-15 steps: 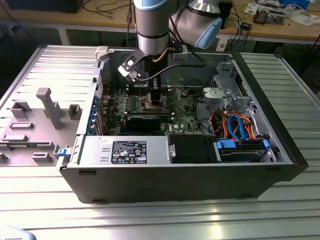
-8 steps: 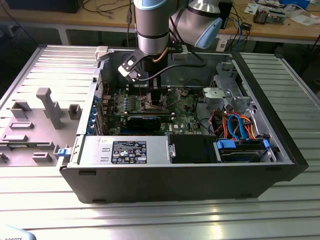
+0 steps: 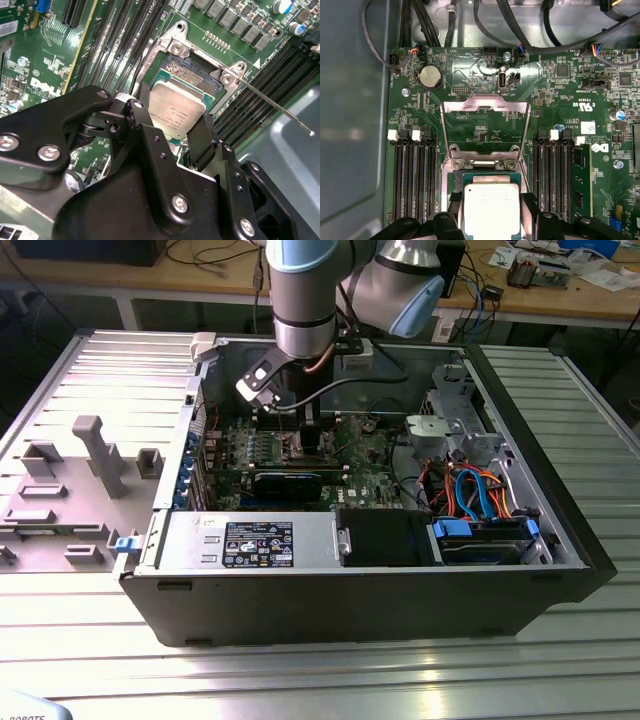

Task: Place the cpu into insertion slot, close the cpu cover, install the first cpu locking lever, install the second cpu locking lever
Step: 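Place the cpu into insertion slot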

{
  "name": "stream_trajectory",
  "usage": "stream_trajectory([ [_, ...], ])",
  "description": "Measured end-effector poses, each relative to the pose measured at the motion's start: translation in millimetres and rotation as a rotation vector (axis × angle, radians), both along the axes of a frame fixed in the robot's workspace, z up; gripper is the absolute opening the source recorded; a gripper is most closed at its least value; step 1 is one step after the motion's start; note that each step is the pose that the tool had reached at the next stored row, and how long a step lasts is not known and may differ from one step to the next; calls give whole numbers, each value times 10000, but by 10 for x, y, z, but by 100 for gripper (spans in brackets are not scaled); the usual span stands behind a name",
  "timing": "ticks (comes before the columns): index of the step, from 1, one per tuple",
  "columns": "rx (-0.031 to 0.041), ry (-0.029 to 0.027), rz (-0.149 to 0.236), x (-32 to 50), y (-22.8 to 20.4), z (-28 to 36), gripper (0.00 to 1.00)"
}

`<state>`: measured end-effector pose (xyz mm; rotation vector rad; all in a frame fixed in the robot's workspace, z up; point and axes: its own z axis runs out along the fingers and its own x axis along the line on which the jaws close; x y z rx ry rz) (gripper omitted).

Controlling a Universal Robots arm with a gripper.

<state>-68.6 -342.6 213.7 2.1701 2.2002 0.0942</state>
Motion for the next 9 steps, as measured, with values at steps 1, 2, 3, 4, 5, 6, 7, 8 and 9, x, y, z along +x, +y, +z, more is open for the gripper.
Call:
stream_trajectory([
  [1, 0, 2, 0, -6, 2, -7, 54],
  [2, -1, 3, 0, -14, 7, -12, 54],
  [3, 0, 3, 0, -19, 14, -16, 54],
  [4, -1, 4, 0, -19, 22, -16, 54],
  [5, -1, 3, 1, -19, 31, -16, 54],
  [6, -1, 3, 1, -19, 37, -16, 54],
  [7, 0, 2, 1, -19, 54, -20, 54],
  [8, 1, 2, -1, -22, 57, -25, 54],
  [9, 0, 3, -6, -25, 57, -28, 54],
])
